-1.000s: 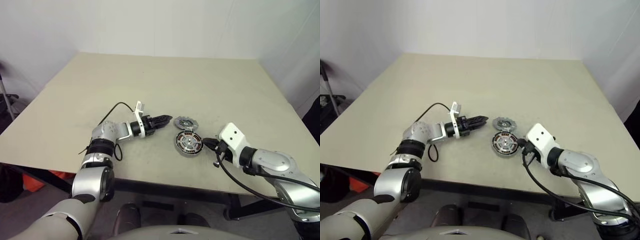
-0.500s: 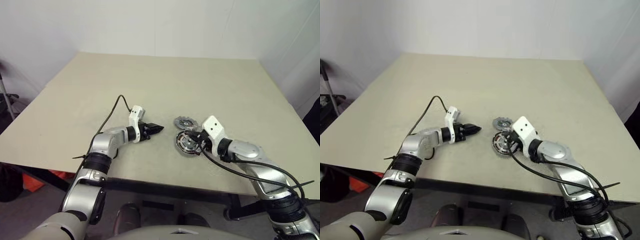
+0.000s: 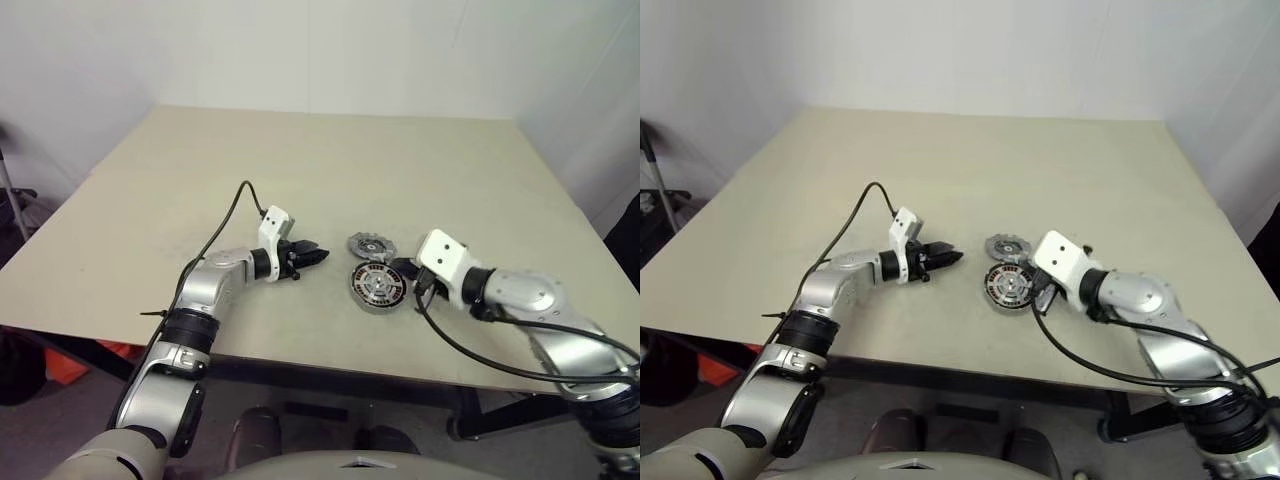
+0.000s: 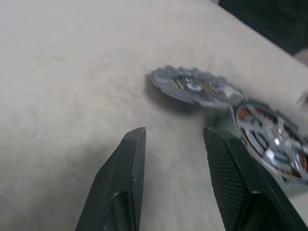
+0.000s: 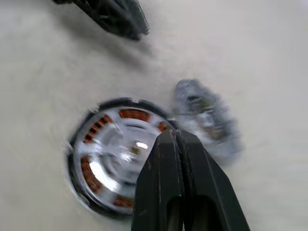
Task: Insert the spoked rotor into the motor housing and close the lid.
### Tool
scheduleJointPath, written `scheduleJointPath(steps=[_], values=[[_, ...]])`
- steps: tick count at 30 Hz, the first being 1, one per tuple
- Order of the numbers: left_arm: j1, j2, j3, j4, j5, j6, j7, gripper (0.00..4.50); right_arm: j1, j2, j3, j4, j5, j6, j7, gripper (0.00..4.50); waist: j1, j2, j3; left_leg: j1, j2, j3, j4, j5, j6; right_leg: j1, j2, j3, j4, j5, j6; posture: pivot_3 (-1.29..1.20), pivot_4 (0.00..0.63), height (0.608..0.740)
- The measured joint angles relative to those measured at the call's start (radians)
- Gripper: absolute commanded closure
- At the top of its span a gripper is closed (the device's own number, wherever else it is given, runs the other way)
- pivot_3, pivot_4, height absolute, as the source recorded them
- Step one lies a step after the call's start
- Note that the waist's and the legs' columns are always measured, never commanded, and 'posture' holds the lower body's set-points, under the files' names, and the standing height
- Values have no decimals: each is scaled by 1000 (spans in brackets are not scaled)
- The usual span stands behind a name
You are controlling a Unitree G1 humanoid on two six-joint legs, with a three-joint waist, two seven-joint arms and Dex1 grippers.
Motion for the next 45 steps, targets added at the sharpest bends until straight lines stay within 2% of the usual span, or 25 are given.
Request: scheduleJointPath(steps=[1,4,6,9,15,21,43,45], values=[[0,0,-8,0,6,-9,-3,2495,-10,-71,19,2,-33,-35,41,4500,2,0,0,0,0,0,0,0,0,0,0,0,0,0,0,0,0,740],[-1,-1,-11,5,19,-33,-4,2470,-53,-243,76,32,-123,-163,180,3887,2,0,0,0,0,0,0,-1,1,0,0,0,0,0,0,0,0,740],[-4,-6,-11,11,23,-42,-4,2470,-86,-274,99,64,-163,-243,240,3248,-1,0,0,0,1,0,1,-2,4,0,1,0,1,0,0,0,0,740],[-9,-24,-13,15,28,-45,-1,2470,-159,-260,167,130,-238,-355,284,2235,-12,0,0,-2,1,1,4,-3,5,-2,0,0,3,0,-1,0,0,740],[9,-43,-13,6,32,-45,19,2470,-318,-155,293,299,-362,-539,368,2235,-28,0,0,-4,2,2,13,-4,8,-8,-1,1,17,-2,-4,0,0,740],[39,-37,-5,-20,33,-40,49,2470,-364,-112,360,487,-470,-711,395,2235,-26,0,0,-3,2,1,15,-3,6,-7,-1,1,19,-2,-5,0,0,740],[69,-35,1,-71,18,-5,90,2470,-427,24,366,565,-540,-818,458,2235,-49,0,0,-4,2,1,15,-4,8,-8,-1,1,19,-1,-5,0,0,740],[69,-36,1,-71,18,-5,92,2470,-438,31,368,588,-548,-834,459,2618,-50,0,0,-4,2,2,15,-4,7,-8,-1,1,19,-1,-5,0,0,740]])
